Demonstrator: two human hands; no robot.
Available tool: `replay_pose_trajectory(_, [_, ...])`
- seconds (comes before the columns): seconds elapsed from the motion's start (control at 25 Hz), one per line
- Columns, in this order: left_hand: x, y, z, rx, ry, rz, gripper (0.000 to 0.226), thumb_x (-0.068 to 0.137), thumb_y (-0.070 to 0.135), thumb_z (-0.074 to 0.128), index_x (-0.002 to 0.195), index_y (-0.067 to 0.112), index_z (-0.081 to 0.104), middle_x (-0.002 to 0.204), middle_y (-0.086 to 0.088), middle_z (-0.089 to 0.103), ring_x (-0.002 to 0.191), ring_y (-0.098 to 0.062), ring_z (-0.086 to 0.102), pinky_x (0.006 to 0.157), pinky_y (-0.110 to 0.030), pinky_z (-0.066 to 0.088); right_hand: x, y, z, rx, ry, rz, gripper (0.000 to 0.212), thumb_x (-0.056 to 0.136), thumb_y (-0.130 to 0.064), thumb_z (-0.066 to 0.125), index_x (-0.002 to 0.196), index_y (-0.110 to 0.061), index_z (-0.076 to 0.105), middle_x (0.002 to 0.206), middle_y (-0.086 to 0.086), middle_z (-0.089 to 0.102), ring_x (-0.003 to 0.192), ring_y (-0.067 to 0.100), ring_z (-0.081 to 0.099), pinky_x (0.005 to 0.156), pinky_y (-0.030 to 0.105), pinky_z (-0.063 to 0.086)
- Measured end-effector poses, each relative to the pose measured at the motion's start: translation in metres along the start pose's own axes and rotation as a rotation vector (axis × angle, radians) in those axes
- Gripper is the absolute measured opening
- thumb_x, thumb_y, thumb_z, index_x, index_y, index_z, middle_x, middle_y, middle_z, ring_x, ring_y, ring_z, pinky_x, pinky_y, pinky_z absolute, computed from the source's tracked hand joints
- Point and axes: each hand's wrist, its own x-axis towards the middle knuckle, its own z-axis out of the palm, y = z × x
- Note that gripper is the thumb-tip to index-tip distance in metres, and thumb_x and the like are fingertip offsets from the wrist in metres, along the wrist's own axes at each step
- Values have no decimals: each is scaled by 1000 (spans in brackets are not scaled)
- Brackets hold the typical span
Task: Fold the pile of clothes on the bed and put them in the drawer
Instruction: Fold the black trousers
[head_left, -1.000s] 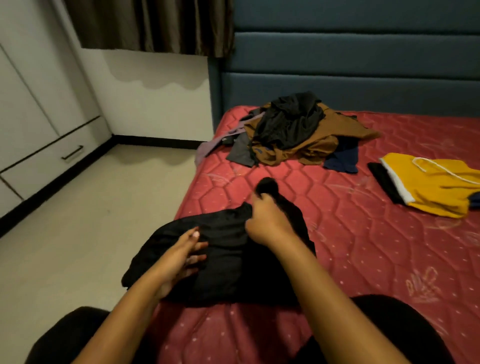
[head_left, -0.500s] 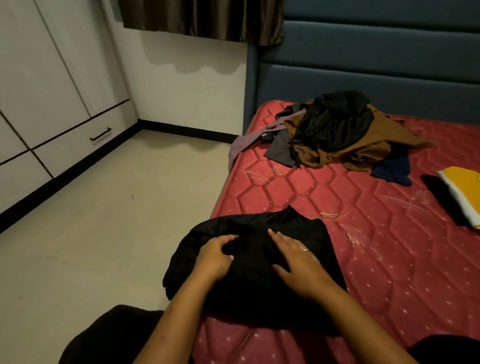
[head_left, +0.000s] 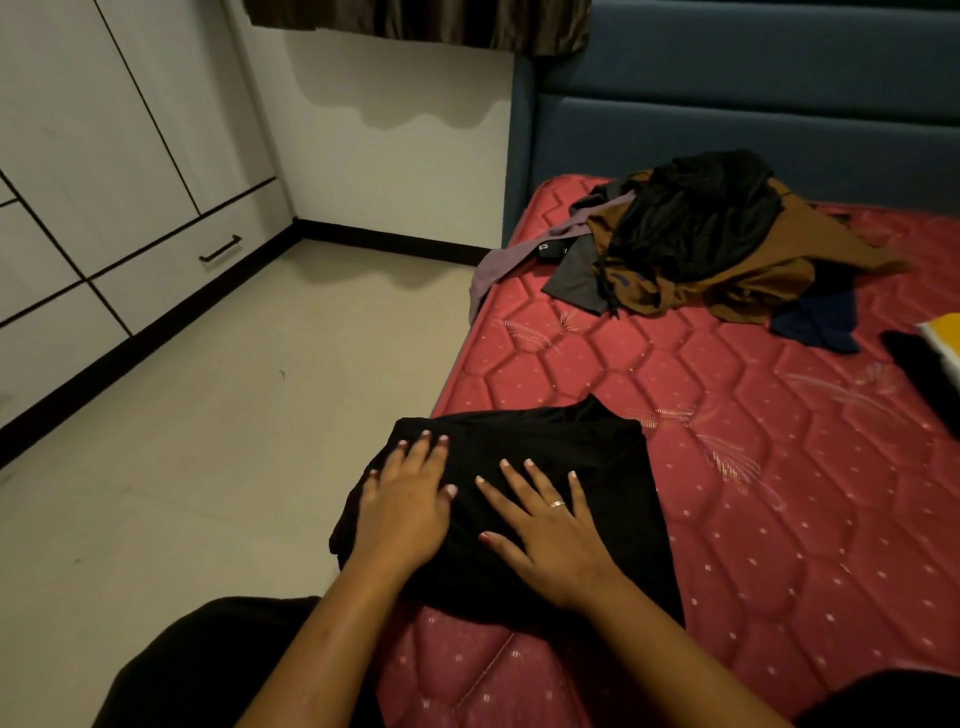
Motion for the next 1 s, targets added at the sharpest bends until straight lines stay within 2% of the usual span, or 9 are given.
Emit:
replay_pose_trajectory(0.08, [-5,23,19,3,-127,101,57,102,44,27,153,36,3,161,11,-1,148,-14,-4,117,-50,6,0,-3,0,2,-26,-22,76,82,-73,-5,150,-43,10,160,-15,-3,147,10,-11,113,48,-16])
replay_pose_trajectory(0.2, [-6,26,40,4,-166,88,60,99,55,19,152,37,-1,161,13,-3,148,-12,-9,117,-51,-2,0,3,4,0,-16,-19,74,80,-62,-4,150,-44,14,160,-17,1,147,8,-7,112,43,-17])
replay_pose_trajectory(0.36, [-4,15,47,52,-150,23,69,92,68,15,152,38,-4,161,11,-7,148,-15,-11,116,-50,-3,-3,26,4,11,42,83,76,78,-79,-8,147,-53,9,159,-19,6,148,8,-1,114,45,-12])
replay_pose_trajectory(0.48, [-4,15,46,66,-149,16,72,92,69,17,152,37,-6,161,9,-9,148,-17,-12,117,-50,-3,-13,53,2,1,41,271,74,77,-80,-6,146,-54,0,159,-21,-1,148,11,-5,115,48,-8])
replay_pose_trajectory(0.56, [-3,15,45,57,-155,17,72,93,67,19,152,35,-7,161,8,-9,148,-18,-12,117,-50,-4,-21,71,-4,41,5,451,66,87,-75,11,147,-52,-2,159,-20,-4,148,17,-5,116,49,-3])
replay_pose_trajectory(0.64, [-3,14,45,53,-146,29,72,94,66,20,153,34,-7,161,8,-9,148,-18,-12,117,-51,-4,-25,79,-13,125,22,610,67,94,-65,26,151,-41,0,161,-12,2,147,30,8,117,47,11])
replay_pose_trajectory(0.84, [-3,19,45,78,-98,13,68,97,60,21,153,31,-4,162,6,-5,148,-18,-9,117,-51,-2,-22,72,-27,633,184,897,78,84,-37,67,147,-12,28,139,17,43,122,39,48,99,43,41])
replay_pose_trajectory(0.92, [-5,21,43,120,-101,-2,66,98,57,22,154,30,-3,162,5,-5,148,-18,-8,117,-52,-2,-22,67,-32,954,202,940,57,80,-22,73,130,-6,50,116,15,60,103,34,61,84,38,50])
replay_pose_trajectory(1.0, [-2,25,40,87,-118,-5,64,100,53,25,154,28,1,162,3,-2,149,-21,-5,117,-52,-2,-23,55,-51,1295,160,888,36,83,-5,69,117,-4,57,93,11,66,80,26,64,68,32,53])
